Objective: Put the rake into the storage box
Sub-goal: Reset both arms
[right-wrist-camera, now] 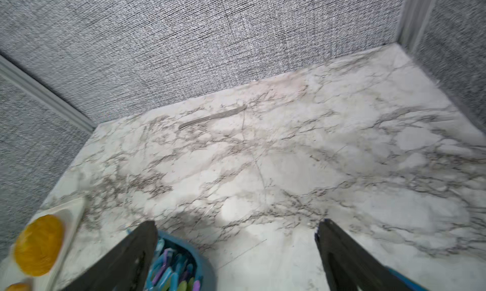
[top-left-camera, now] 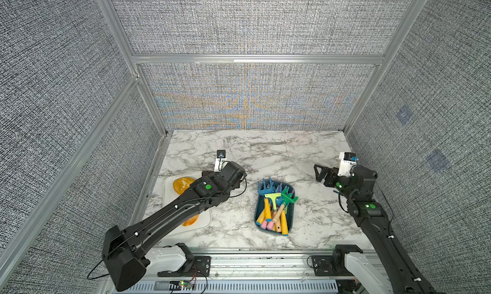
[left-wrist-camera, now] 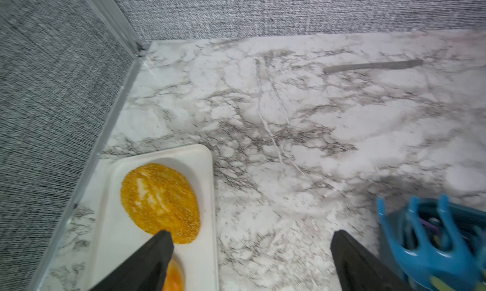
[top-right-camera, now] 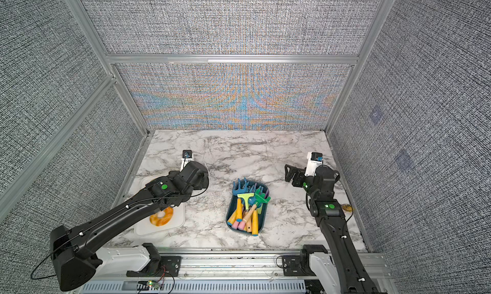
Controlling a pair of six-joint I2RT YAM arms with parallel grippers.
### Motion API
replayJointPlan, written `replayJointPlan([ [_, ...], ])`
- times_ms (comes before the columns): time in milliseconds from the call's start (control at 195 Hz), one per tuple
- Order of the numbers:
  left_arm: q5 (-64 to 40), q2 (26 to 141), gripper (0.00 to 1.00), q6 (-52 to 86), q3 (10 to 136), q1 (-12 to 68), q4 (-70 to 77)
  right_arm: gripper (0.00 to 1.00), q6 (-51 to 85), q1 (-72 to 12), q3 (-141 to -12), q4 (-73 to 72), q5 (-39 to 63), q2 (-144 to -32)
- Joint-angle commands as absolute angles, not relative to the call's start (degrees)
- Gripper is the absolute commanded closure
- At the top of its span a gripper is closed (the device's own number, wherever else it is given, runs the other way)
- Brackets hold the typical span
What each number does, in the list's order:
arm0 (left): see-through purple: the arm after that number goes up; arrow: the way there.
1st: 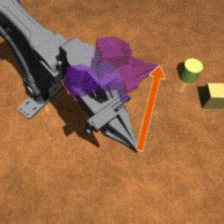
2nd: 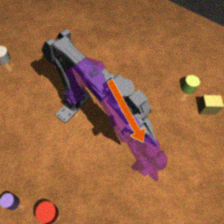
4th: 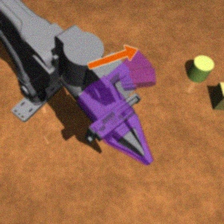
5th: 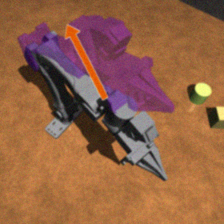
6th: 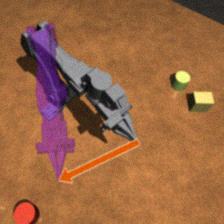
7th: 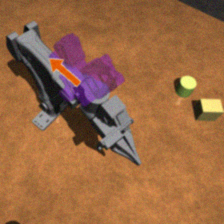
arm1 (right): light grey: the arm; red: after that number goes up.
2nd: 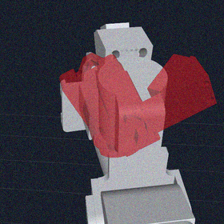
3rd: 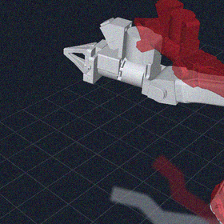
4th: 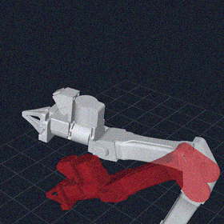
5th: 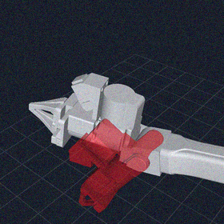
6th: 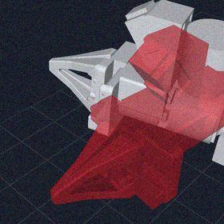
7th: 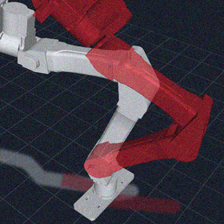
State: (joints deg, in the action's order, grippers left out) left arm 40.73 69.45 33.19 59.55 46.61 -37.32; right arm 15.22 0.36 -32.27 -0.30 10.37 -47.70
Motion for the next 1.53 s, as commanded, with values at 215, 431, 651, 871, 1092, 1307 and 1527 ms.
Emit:
replayJointPlan([
  [215,42.8,60.2,0.01,15.1,40.3,28.3,-7.6,0.01,8.6,0.4,-15.8,-31.5,-5.6,-50.7],
  [431,37.2,61.1,0.01,12.5,33.5,14.8,0.1,0.01,7.1,0.4,-8.6,-46.3,-10.3,-57.1],
  [651,27.1,63.3,0.01,6.2,24.5,9.7,19.0,0.01,5.1,0.4,-6.4,-58.8,-11.5,-66.3],
  [871,25.7,74.0,0.01,1.4,22.4,9.1,34.5,0.01,2.1,-0.2,-5.0,-72.3,-7.6,-73.4],
  [1092,20.4,83.0,0.01,-0.3,22.1,7.3,46.2,0.01,-4.4,-5.1,-6.0,-77.2,-7.3,-79.8],
  [1307,13.1,87.9,0.01,-1.3,22.9,5.8,49.3,0.01,-2.5,-2.8,-12.0,-72.5,-4.7,-87.1],
  [1527,10.0,87.4,0.01,-0.7,24.5,4.4,44.9,0.01,-1.3,-0.8,-13.2,-70.7,-1.7,-87.0],
])
